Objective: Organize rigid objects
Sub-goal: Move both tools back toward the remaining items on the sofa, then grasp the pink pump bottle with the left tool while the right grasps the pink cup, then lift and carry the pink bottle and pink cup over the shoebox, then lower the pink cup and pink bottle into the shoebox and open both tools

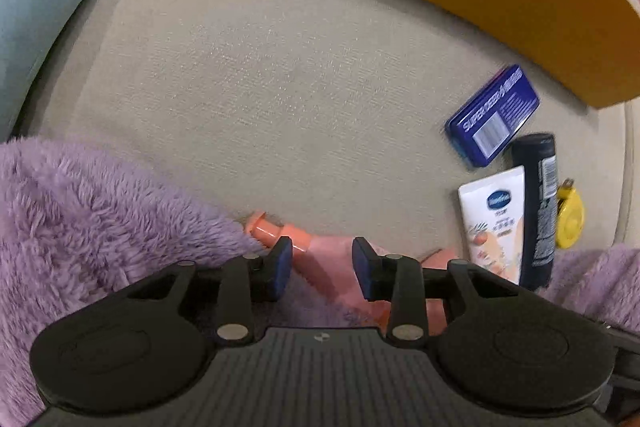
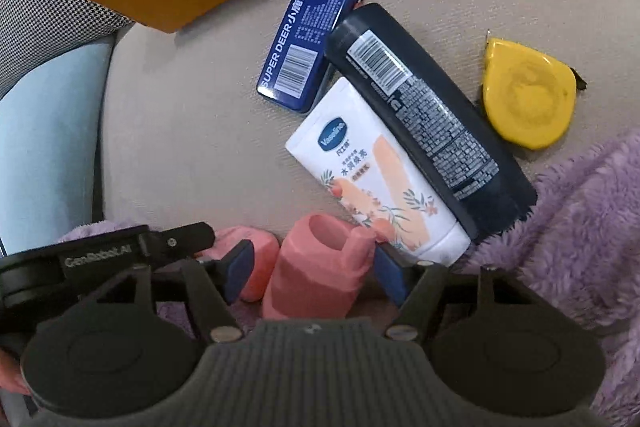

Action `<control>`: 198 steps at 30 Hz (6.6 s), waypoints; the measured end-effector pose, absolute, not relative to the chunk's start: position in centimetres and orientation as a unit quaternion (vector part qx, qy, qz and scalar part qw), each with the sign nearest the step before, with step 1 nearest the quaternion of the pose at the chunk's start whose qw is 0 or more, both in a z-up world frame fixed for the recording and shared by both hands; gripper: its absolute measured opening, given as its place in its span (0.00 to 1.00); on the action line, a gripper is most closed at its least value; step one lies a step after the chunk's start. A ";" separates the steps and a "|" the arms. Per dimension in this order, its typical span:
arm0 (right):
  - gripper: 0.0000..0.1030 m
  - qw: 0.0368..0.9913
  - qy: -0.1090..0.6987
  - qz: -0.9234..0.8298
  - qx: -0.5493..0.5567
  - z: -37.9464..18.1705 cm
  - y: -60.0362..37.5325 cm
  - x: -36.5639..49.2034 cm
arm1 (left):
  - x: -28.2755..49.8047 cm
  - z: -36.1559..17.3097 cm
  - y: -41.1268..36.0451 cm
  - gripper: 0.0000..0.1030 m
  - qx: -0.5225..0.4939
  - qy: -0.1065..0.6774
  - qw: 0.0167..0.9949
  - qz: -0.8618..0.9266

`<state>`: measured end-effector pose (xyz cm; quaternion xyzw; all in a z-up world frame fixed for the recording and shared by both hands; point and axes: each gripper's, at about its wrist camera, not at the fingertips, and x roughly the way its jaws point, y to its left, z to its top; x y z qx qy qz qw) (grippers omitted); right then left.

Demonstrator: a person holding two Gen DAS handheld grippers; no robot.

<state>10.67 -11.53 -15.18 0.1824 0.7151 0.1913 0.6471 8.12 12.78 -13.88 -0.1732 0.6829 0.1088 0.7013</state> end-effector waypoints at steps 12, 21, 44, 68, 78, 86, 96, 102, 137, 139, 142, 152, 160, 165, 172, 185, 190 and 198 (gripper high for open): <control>0.65 0.641 0.716 0.204 0.186 -15.2 -12.2 10.9 | 11.4 -14.9 11.4 0.41 -0.055 0.743 0.661 0.088; 0.65 0.644 0.710 0.213 0.189 -15.0 -12.6 10.9 | 12.3 -13.3 12.3 0.45 -0.015 0.738 0.668 0.088; 0.51 0.694 0.667 0.232 0.141 -12.4 -11.0 11.1 | 11.6 -11.8 12.6 0.04 -0.007 0.653 0.757 0.001; 0.52 0.740 0.610 0.273 0.078 -10.6 -7.5 13.2 | 12.0 -13.6 14.8 0.45 -0.160 0.683 0.706 0.100; 0.52 0.745 0.602 0.279 0.072 -11.3 -7.1 13.2 | 11.8 -15.1 13.8 0.32 -0.181 0.648 0.730 0.115; 0.48 0.747 0.594 0.294 0.051 -11.4 -5.3 13.6 | 11.8 -13.0 15.1 0.26 -0.204 0.587 0.778 0.088; 0.23 0.744 0.597 0.295 0.045 -10.6 -3.6 17.1 | 15.3 -12.0 17.4 0.26 -0.214 0.568 0.792 0.066; 0.41 0.727 0.617 0.300 0.026 -10.7 -3.4 16.9 | 14.8 -12.5 17.8 0.51 -0.245 0.580 0.774 0.068; 0.57 0.707 0.637 0.307 0.003 -10.0 -5.5 15.1 | 14.1 -12.8 14.2 0.28 -0.169 0.551 0.816 0.031; 0.57 0.719 0.624 0.304 0.010 -9.2 -6.6 15.2 | 13.1 -11.9 13.8 0.28 -0.157 0.536 0.829 0.026; 0.57 0.742 0.602 0.295 0.016 -8.3 -8.0 15.2 | 12.0 -10.4 13.5 0.27 -0.158 0.512 0.844 0.018; 0.57 0.788 0.542 0.288 0.050 -3.8 -12.8 17.0 | 11.9 -2.7 11.4 0.27 -0.152 0.425 0.892 -0.027; 0.57 0.830 0.469 0.300 0.005 0.2 -14.6 21.6 | 17.3 1.9 9.6 0.27 -0.148 0.386 0.905 -0.095; 0.57 0.846 0.451 0.285 -0.008 0.2 -14.7 26.9 | 22.3 1.8 8.1 0.27 -0.120 0.390 0.905 -0.117; 0.57 0.835 0.464 0.288 -0.063 -4.5 -12.6 32.4 | 28.4 -2.8 7.4 0.27 -0.108 0.435 0.886 -0.121; 0.58 0.795 0.501 0.313 -0.135 -10.4 -10.4 36.0 | 32.4 -8.2 7.7 0.27 -0.129 0.486 0.855 -0.123; 0.58 0.780 0.515 0.318 -0.158 -10.4 -9.8 35.7 | 32.8 -8.7 7.6 0.27 -0.130 0.491 0.852 -0.125; 0.58 0.771 0.512 0.289 -0.246 -10.0 -9.0 35.6 | 33.0 -9.1 8.0 0.27 -0.136 0.496 0.848 -0.127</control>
